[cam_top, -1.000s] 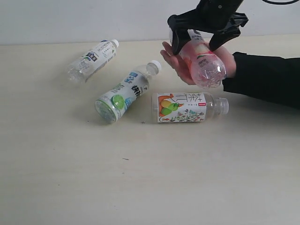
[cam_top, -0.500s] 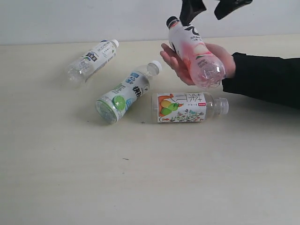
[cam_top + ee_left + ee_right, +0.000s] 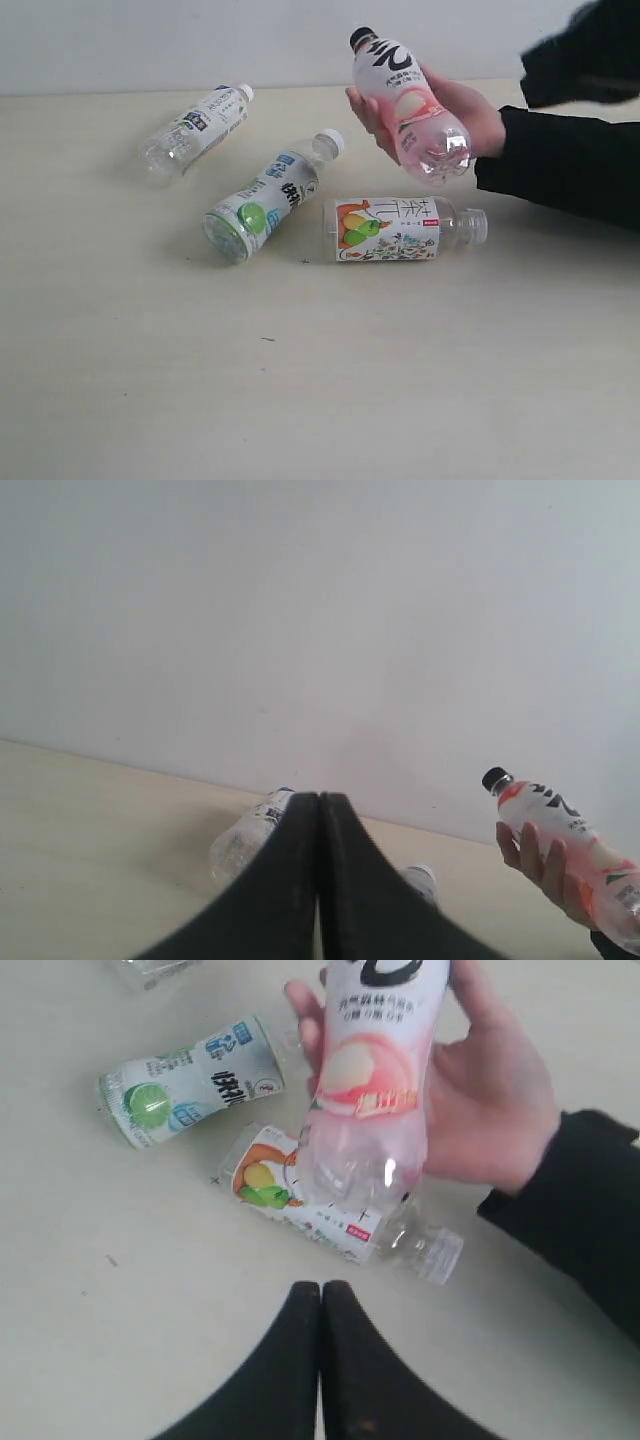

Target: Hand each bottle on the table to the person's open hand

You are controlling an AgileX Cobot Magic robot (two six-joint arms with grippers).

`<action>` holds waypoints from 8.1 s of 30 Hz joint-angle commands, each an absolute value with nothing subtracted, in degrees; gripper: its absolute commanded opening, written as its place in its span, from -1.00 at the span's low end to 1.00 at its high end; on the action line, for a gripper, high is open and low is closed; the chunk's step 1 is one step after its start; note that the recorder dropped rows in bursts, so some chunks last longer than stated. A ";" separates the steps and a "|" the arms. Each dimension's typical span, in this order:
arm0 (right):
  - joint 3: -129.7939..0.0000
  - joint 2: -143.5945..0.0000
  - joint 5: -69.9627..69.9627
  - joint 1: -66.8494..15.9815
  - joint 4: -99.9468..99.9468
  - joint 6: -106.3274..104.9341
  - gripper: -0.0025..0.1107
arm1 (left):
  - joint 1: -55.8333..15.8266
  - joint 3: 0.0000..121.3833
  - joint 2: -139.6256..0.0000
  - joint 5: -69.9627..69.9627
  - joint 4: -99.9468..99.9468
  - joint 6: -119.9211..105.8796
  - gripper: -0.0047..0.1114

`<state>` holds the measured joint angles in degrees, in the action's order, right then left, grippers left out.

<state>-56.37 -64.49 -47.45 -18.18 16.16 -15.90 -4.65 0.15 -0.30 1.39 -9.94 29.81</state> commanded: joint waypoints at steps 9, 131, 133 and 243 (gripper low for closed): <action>-24.55 -22.39 -32.08 -17.99 24.08 -18.06 -0.96 | -4.57 0.00 0.00 1.96 -9.66 30.01 -0.92; -81.07 -96.88 -58.15 -28.36 -3.22 -47.51 -0.57 | -4.57 0.00 0.00 1.96 -9.66 30.01 -0.92; -81.07 -99.21 -58.05 -28.36 -5.16 -48.15 -0.44 | -4.57 0.00 0.00 1.96 -9.66 30.01 -0.92; -103.78 -122.05 -62.21 -15.32 14.01 -9.28 0.45 | -4.57 0.00 0.00 1.96 -9.66 30.01 -0.92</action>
